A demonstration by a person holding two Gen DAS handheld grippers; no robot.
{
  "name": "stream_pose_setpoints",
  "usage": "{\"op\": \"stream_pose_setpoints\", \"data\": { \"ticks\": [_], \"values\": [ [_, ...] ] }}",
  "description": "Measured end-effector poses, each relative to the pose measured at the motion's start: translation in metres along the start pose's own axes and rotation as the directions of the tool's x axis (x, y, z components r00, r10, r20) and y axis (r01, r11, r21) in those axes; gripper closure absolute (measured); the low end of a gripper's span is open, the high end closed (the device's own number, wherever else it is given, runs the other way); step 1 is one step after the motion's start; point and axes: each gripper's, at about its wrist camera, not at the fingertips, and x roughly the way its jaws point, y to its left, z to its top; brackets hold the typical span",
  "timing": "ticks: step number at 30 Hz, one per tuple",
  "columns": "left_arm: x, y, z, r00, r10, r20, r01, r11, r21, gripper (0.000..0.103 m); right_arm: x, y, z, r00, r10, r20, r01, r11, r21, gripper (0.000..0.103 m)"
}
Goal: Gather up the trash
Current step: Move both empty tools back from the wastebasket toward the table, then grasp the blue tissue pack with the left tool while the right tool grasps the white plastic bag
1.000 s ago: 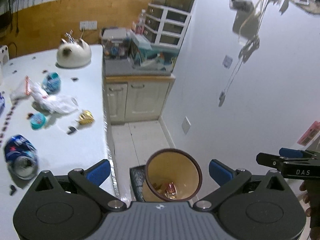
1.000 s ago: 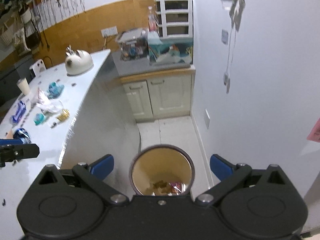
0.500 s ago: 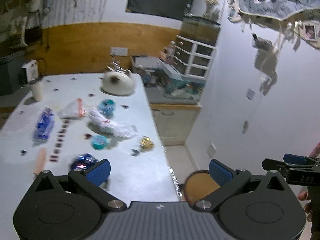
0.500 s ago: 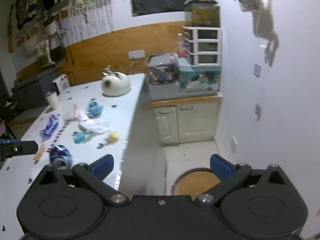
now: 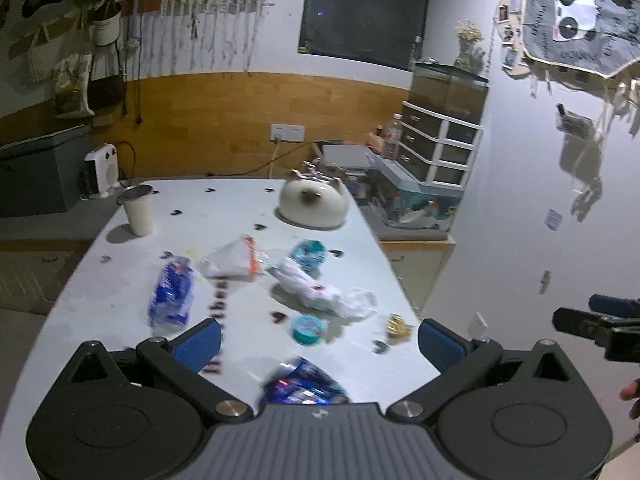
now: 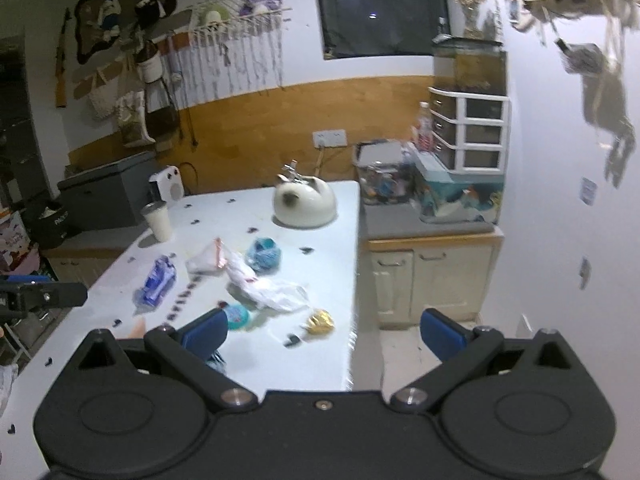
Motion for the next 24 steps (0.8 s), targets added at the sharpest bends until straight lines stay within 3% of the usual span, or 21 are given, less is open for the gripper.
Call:
{"op": "stream_pose_setpoints", "data": {
  "ticks": [10, 12, 15, 24],
  "values": [
    [0.064, 0.095, 0.028, 0.996, 0.087, -0.007, -0.088, 0.996, -0.019, 0.0, 0.077, 0.049, 0.031, 0.999, 0.046, 0.0, -0.046, 0.995, -0.092, 0.0],
    [0.084, 0.113, 0.03, 0.995, 0.101, -0.024, -0.102, 0.994, -0.035, 0.0, 0.097, 0.056, 0.037, 0.997, 0.073, -0.008, -0.073, 0.992, -0.105, 0.004],
    [0.113, 0.138, 0.032, 0.992, 0.112, -0.053, -0.115, 0.992, -0.057, 0.0, 0.132, 0.061, 0.046, 0.992, 0.118, -0.042, -0.122, 0.984, -0.128, 0.012],
    [0.202, 0.189, 0.02, 0.984, 0.086, -0.157, -0.1, 0.991, -0.084, 0.0, 0.243, 0.072, 0.053, 0.969, 0.185, -0.162, -0.211, 0.964, -0.16, 0.015]
  ]
}}
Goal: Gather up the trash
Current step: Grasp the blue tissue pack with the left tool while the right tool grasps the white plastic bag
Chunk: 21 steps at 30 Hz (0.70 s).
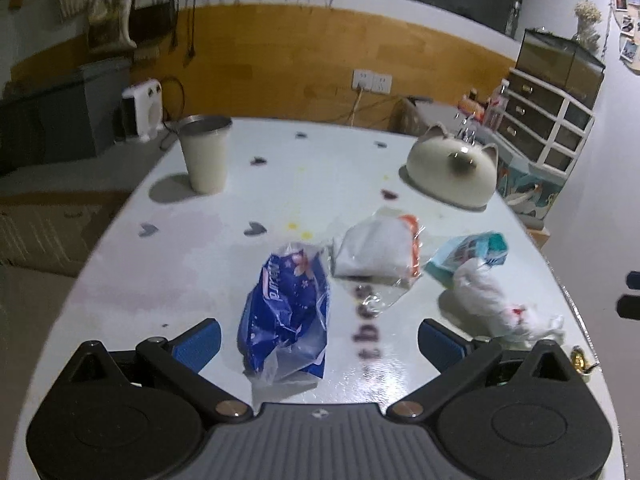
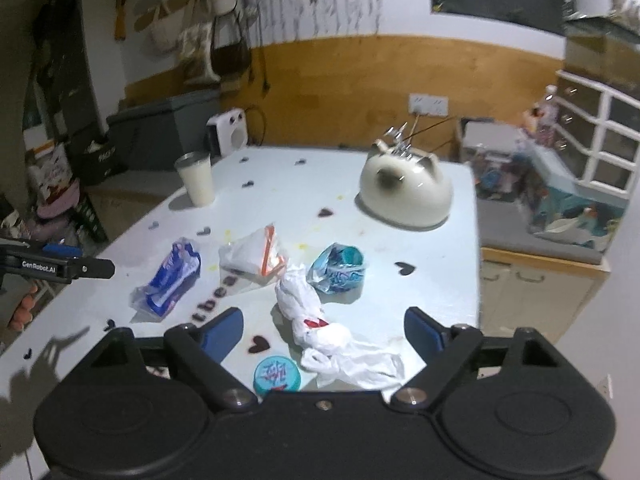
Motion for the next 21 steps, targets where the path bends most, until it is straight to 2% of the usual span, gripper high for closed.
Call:
{"op": "stream_pose_setpoints", "data": {
  "ticks": [8, 13, 16, 21],
  "values": [
    [0.039, 0.024, -0.004, 0.997, -0.067, -0.021, 0.067, 0.997, -0.034, 0.0, 0.093, -0.014, 0.006, 0.993, 0.046, -0.111, -0.043, 0.999, 0.033, 0.014],
    [0.056, 0.036, -0.005, 0.996, -0.085, -0.034, 0.084, 0.996, -0.039, 0.0, 0.136, -0.027, -0.003, 0.977, 0.072, -0.202, -0.054, 0.994, 0.091, 0.01],
    [0.066, 0.041, -0.006, 0.994, -0.099, -0.05, 0.097, 0.994, -0.052, 0.0, 0.144, -0.032, -0.016, 0.958, 0.102, -0.267, -0.069, 0.989, 0.127, 0.01],
    [0.08, 0.043, -0.005, 0.994, -0.088, -0.061, 0.085, 0.994, -0.065, 0.0, 0.127, -0.022, -0.03, 0.947, 0.181, -0.266, -0.138, 0.975, 0.172, 0.014]
  ]
}}
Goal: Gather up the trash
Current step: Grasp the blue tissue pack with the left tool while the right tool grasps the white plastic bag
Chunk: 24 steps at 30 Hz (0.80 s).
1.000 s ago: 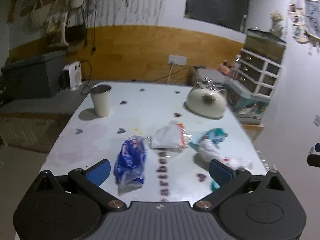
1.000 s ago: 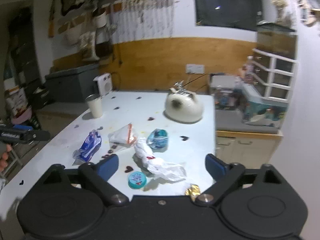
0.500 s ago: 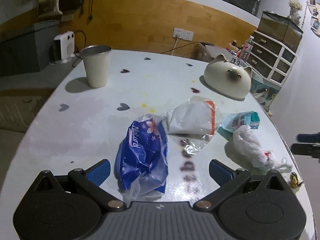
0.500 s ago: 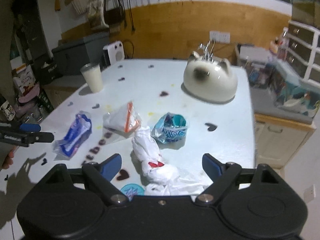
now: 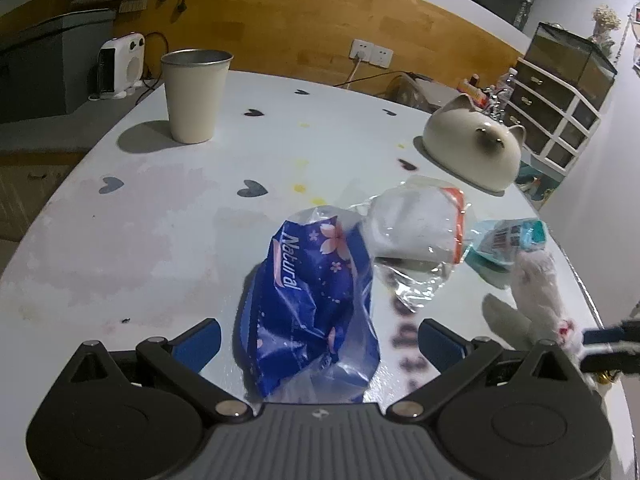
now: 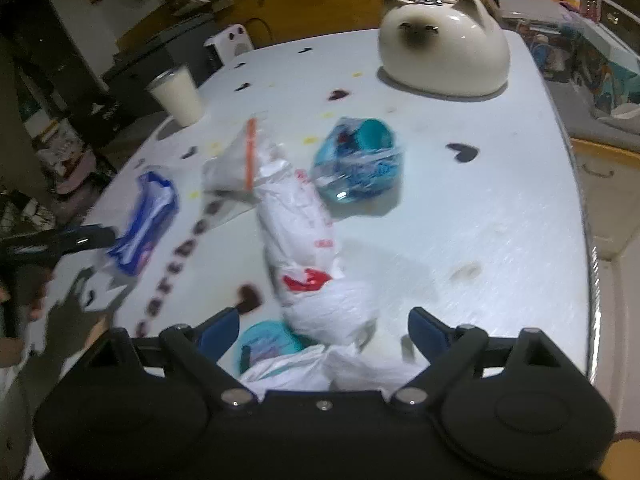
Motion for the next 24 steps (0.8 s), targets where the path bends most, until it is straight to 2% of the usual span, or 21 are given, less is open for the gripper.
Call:
{"op": "stream_pose_setpoints", "data": {
  "ticks": [4, 8, 13, 16, 20, 22, 24],
  "values": [
    [0.013, -0.003, 0.004, 1.0, 0.025, -0.01, -0.025, 1.0, 0.006, 0.0, -0.003, 0.014, -0.01, 1.0, 0.009, -0.005, -0.009, 1.0, -0.002, 0.023],
    [0.022, -0.01, 0.006, 0.999, 0.039, -0.03, -0.038, 0.999, 0.03, 0.008, 0.006, 0.022, -0.01, 0.998, -0.06, 0.01, 0.061, 0.998, -0.03, 0.037],
    [0.033, -0.014, 0.003, 0.996, 0.066, -0.061, -0.063, 0.996, 0.057, 0.018, 0.004, 0.013, -0.002, 0.994, -0.088, 0.057, 0.09, 0.996, -0.025, 0.038],
    [0.036, -0.017, 0.002, 0.994, 0.09, -0.055, -0.085, 0.993, 0.082, 0.021, 0.01, 0.013, 0.004, 0.994, -0.098, 0.049, 0.102, 0.99, -0.092, 0.037],
    [0.037, -0.019, 0.002, 0.994, 0.101, -0.038, -0.098, 0.992, 0.085, 0.034, 0.022, 0.011, 0.006, 0.996, -0.09, 0.012, 0.091, 0.987, -0.129, 0.038],
    [0.037, -0.02, 0.004, 0.995, 0.095, -0.033, -0.092, 0.993, 0.077, 0.041, 0.025, 0.012, 0.005, 0.996, -0.083, 0.021, 0.085, 0.989, -0.123, 0.039],
    [0.037, -0.021, 0.005, 0.995, 0.092, -0.031, -0.09, 0.994, 0.067, 0.044, 0.026, 0.012, 0.004, 0.996, -0.089, 0.031, 0.091, 0.991, -0.098, 0.042]
  ]
}}
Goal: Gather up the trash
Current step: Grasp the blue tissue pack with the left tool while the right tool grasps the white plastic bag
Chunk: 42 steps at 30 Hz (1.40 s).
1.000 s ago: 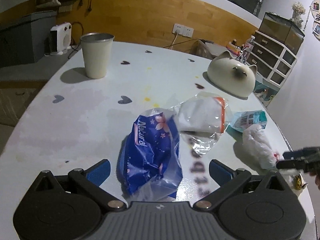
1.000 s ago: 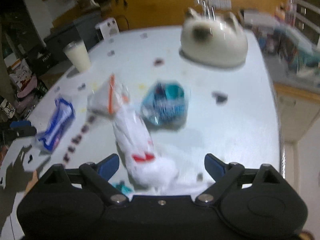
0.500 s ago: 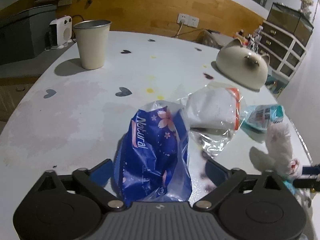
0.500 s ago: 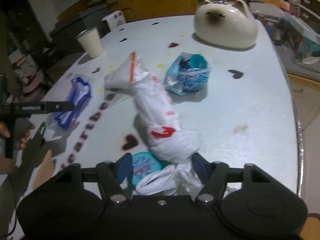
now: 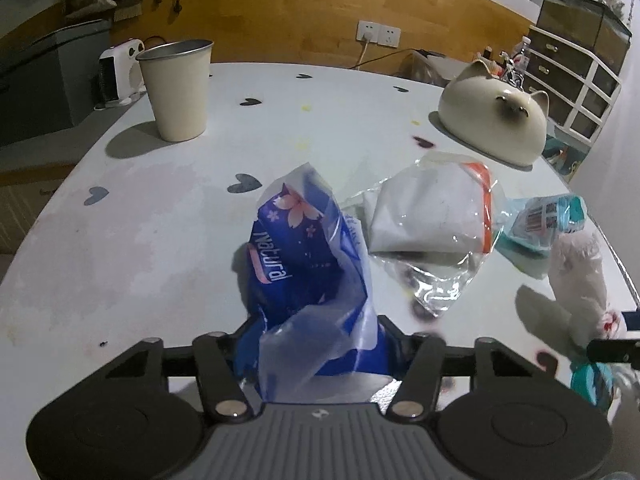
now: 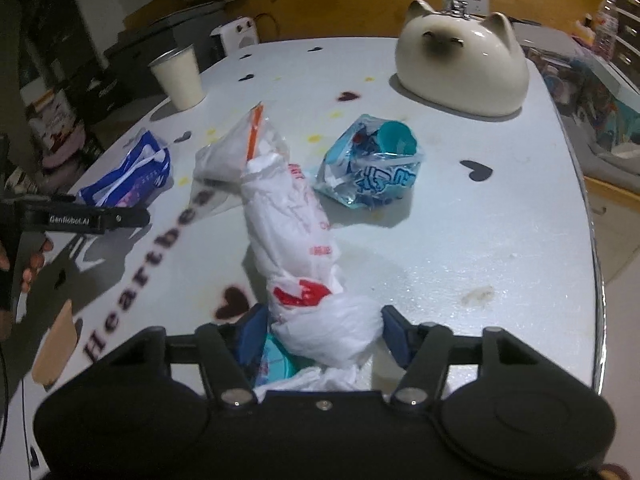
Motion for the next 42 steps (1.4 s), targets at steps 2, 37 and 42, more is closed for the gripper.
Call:
{"op": "stream_pose_setpoints", "data": {
  "ticks": [2, 37, 42],
  "values": [
    [-0.002, -0.001, 0.0, 1.0, -0.021, -0.002, 0.021, 1.0, -0.005, 0.042, 0.0, 0.002, -0.002, 1.0, -0.011, 0.008, 0.011, 1.0, 0.002, 0.043],
    [0.02, -0.05, 0.026, 0.987, -0.122, -0.107, 0.101, 0.977, -0.19, 0.047, -0.04, 0.02, -0.024, 0.993, -0.092, 0.072, 0.079, 0.983, 0.166, 0.045],
    [0.012, -0.053, 0.021, 0.986, -0.113, -0.122, 0.092, 0.982, -0.164, 0.083, -0.044, 0.024, -0.027, 0.992, -0.118, 0.055, 0.107, 0.981, 0.161, 0.045]
  ]
}}
